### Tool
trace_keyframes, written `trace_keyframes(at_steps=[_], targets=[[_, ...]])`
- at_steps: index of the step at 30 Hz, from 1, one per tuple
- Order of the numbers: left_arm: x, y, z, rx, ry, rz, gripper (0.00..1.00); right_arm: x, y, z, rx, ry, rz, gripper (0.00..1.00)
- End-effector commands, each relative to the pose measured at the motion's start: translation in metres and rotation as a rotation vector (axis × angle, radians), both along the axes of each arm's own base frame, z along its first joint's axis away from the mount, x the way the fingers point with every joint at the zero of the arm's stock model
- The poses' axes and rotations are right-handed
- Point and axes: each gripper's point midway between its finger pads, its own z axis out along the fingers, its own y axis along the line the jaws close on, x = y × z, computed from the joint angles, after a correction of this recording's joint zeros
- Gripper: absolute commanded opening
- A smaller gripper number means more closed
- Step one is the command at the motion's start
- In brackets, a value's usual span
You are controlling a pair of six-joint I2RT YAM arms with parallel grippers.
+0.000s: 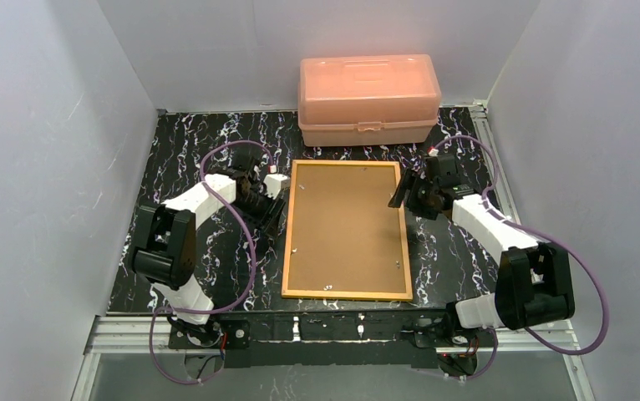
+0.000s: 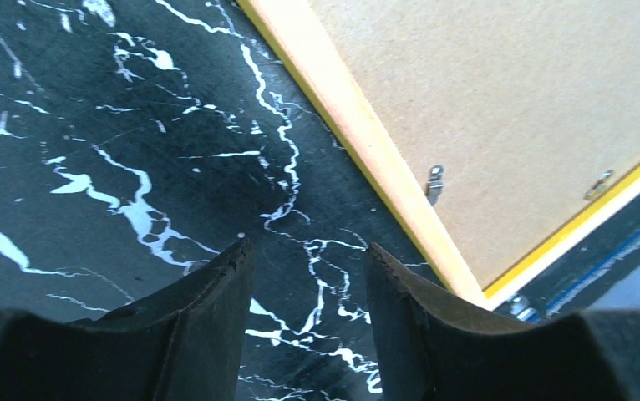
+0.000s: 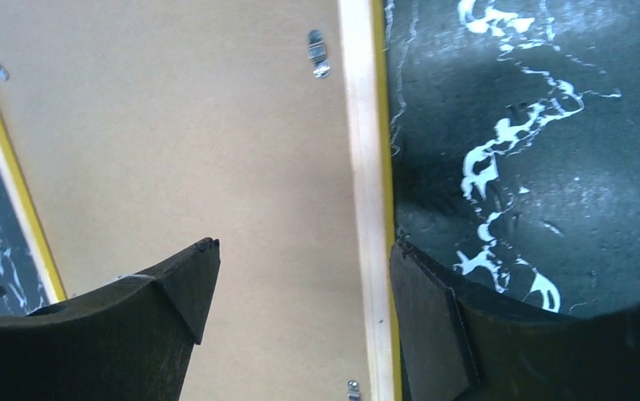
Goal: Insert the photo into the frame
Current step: Place the photo frame item in the photo frame.
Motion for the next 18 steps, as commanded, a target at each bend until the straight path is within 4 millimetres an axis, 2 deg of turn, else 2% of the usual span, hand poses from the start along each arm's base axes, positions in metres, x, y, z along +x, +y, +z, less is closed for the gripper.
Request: trace_keyframes(at_steps=[1,3,5,10,14,16,18], targets=[[-0.006,-0.023,0.026,-0.122,0.068,0.074,0.49,-0.001,-0.002,0.020,-0.019,-0.067,-0.024,0.83],[-0.006,-0.032,0.030,-0.159,0.108,0.103,0.49,-0.001,-0.016,0.017,-0.051,-0.064,-0.076,0.85],[-0.004,-0.035,0.033,-0.169,0.128,0.116,0.49,0.002,-0.022,0.013,-0.025,-0.059,-0.114,0.89],[0.002,-0.024,0.032,-0.133,0.077,0.102,0.46,0.015,-0.016,0.012,0.071,-0.071,-0.132,0.88],[0.001,-0.020,0.035,-0.155,0.111,0.155,0.44,0.008,0.023,0.030,0.061,-0.138,-0.015,0.78],[0.001,-0.023,0.033,-0.176,0.143,0.185,0.42,-0.005,0.054,0.036,0.087,-0.148,0.065,0.73],[0.001,-0.029,0.033,-0.206,0.187,0.213,0.40,-0.023,0.078,0.034,0.094,-0.134,0.116,0.74]])
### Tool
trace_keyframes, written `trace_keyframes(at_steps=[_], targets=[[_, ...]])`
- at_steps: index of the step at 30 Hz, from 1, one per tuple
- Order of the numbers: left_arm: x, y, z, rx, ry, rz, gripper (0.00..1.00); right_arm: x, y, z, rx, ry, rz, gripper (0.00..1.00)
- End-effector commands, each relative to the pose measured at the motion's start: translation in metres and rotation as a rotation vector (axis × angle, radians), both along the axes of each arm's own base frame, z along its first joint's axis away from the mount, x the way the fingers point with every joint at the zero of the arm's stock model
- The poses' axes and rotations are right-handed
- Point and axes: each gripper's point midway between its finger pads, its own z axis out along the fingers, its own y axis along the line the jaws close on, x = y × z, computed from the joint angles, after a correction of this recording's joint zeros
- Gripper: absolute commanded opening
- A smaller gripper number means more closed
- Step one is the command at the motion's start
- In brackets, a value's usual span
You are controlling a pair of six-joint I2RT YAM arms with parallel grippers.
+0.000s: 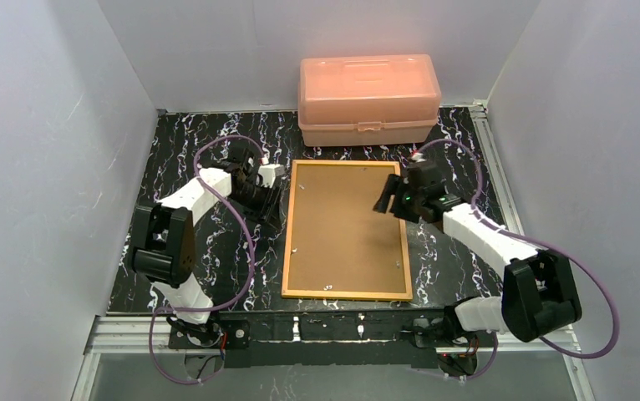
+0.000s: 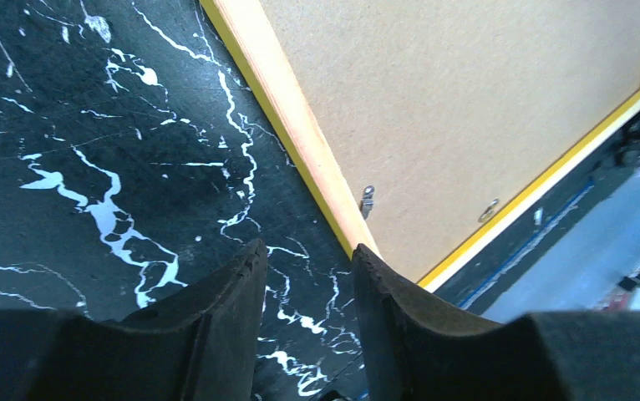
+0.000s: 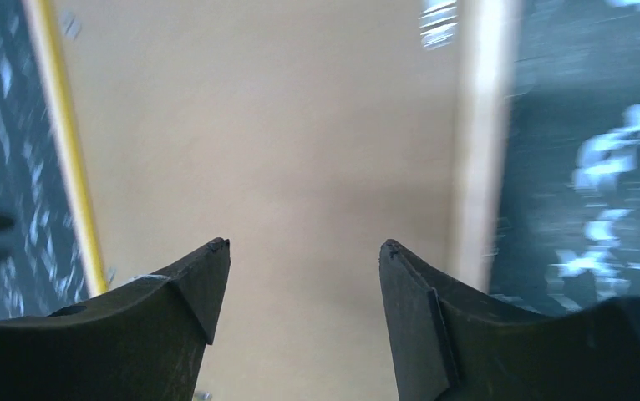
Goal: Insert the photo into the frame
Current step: Place the photo frame item in the photo frame.
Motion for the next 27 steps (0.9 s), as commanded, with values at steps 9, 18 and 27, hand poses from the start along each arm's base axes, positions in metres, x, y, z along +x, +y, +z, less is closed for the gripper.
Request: trace_keyframes(at_steps=[9,18,27], targets=[[-0.004,-0.013,0.001,-0.096,0.111,0.036,0.35,0.011,-0.024,0.025,-0.012,-0.130,-0.146,0.92],[-0.009,0.026,-0.017,0.072,-0.161,-0.196,0.33,0.070,-0.023,-0.004,0.119,-0.062,-0.154,0.92],[-0.014,0.025,-0.038,0.097,-0.183,-0.270,0.32,0.087,0.002,-0.027,0.234,-0.041,-0.108,0.92]])
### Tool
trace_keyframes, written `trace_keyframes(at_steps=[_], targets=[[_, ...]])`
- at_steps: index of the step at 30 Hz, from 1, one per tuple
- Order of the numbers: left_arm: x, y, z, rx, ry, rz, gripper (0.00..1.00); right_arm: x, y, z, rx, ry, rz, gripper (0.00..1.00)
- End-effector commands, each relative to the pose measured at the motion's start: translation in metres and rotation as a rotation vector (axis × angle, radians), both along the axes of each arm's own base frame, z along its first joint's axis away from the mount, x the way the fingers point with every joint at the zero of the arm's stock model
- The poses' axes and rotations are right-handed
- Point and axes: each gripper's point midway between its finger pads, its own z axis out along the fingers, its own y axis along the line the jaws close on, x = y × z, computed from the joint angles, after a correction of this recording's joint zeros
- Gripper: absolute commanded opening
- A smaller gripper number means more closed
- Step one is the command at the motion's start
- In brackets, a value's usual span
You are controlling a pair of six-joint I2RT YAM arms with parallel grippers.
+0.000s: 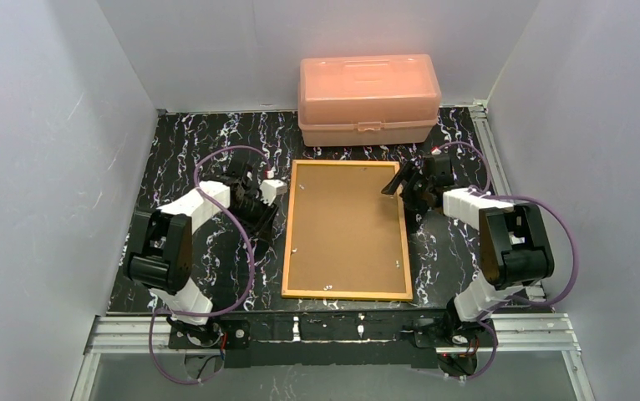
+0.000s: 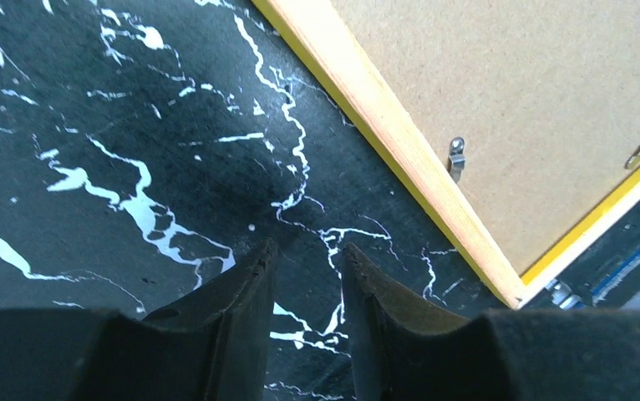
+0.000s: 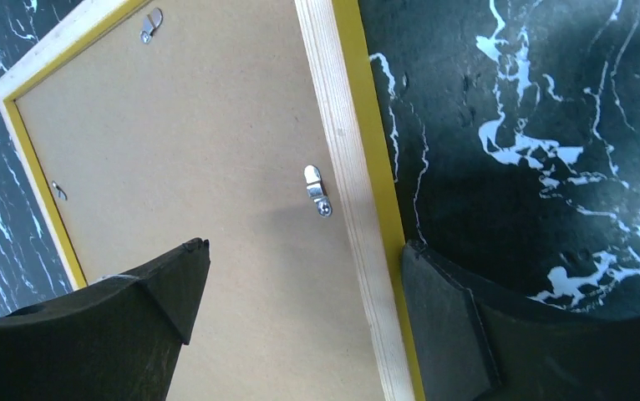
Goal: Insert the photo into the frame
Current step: Place the photo frame item in the photo frame, then adjust the photo frame at the center of the board.
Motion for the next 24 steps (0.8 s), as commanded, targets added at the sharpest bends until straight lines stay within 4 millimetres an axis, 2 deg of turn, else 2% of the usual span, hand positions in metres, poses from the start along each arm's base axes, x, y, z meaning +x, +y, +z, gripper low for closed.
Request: trace_keyframes(at_steps=[1,5,10,18,21,24], targets=[[0.002,0.000,-0.009,0.034,-0.066,-0.090,0.32,0.024,0.022,0.020,0.095,-0.088,0.042,0.92],[-0.005,0.004,-0.018,0.067,-0.086,-0.144,0.31,0.029,0.048,0.021,0.107,-0.090,0.107,0.92],[-0.017,0.010,-0.017,0.077,-0.099,-0.188,0.30,0.033,0.098,0.021,0.099,-0.089,0.202,0.92],[-0.054,0.020,-0.009,0.065,-0.080,-0.284,0.29,0.034,0.168,0.024,0.121,-0.097,0.342,0.92],[-0.063,0.020,-0.001,0.049,-0.091,-0.319,0.29,0.037,0.178,0.023,0.092,-0.093,0.362,0.93],[-0.061,0.024,0.005,0.072,-0.112,-0.317,0.29,0.039,0.159,0.031,-0.019,-0.102,0.312,0.93]])
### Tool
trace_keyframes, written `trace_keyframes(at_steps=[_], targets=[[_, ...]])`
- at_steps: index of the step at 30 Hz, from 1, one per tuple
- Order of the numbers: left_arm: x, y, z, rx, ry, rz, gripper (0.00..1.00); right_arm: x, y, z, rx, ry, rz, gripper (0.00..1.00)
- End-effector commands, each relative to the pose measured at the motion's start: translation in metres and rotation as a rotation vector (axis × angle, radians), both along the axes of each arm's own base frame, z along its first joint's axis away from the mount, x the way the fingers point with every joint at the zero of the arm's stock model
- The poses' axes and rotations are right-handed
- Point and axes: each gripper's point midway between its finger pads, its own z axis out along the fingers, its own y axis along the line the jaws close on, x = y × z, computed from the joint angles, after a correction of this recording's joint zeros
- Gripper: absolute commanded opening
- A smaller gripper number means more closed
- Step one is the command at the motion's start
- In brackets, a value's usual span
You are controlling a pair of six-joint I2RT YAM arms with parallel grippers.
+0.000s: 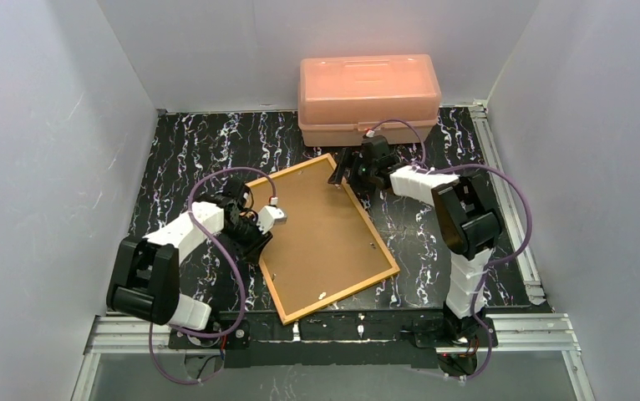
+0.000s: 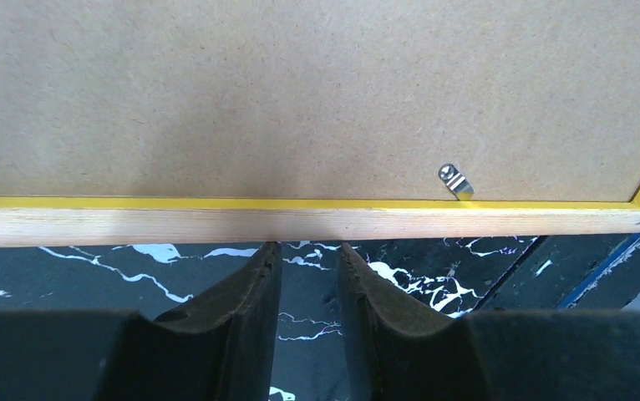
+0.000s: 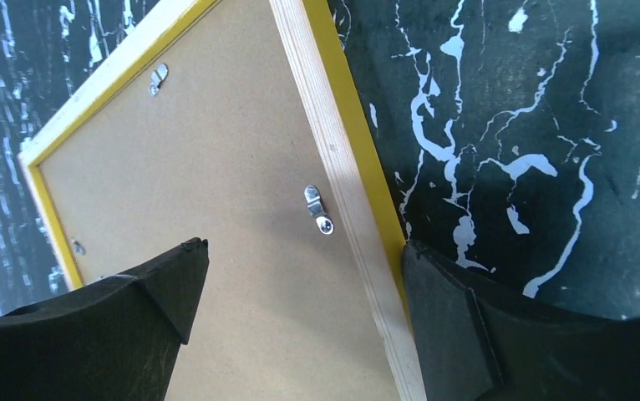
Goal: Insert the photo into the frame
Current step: Adjust the photo frame at the center of the board.
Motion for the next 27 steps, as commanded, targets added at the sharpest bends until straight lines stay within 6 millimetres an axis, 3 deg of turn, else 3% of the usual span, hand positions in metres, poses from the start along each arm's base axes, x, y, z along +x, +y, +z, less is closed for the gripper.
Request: trace_keyframes(at_steps=[1,5,7,9,13,15,21,23,27], targets=[[-0.001,-0.005,0.016,-0.040,-0.037,-0.047,0.29,-0.001,-0.007,0.033,-0.083,-0.059,-0.030,0.93],[0.000,-0.002,0.022,-0.028,-0.023,-0.027,0.29,-0.019,-0.033,0.078,-0.147,-0.155,-0.125,0.94],[0.004,0.002,0.029,-0.017,-0.029,-0.013,0.28,-0.041,-0.031,0.095,-0.111,-0.159,-0.124,0.94],[0.012,0.007,0.039,-0.018,-0.050,0.023,0.27,-0.074,-0.014,0.107,-0.048,-0.146,-0.081,0.93],[0.048,0.020,0.059,-0.025,-0.073,0.174,0.28,-0.133,0.027,0.105,0.048,-0.103,-0.009,0.93],[0.071,0.025,0.071,-0.062,-0.045,0.259,0.30,-0.153,0.046,0.105,0.091,-0.098,-0.001,0.93],[0.129,0.048,0.074,-0.032,-0.027,0.438,0.46,-0.201,0.110,0.086,0.156,-0.030,0.111,0.92],[0.156,0.053,0.079,-0.030,-0.058,0.477,0.53,-0.214,0.123,0.073,0.167,0.014,0.146,0.92],[0.199,0.060,0.081,-0.002,-0.091,0.474,0.57,-0.230,0.135,0.066,0.202,0.062,0.189,0.92]])
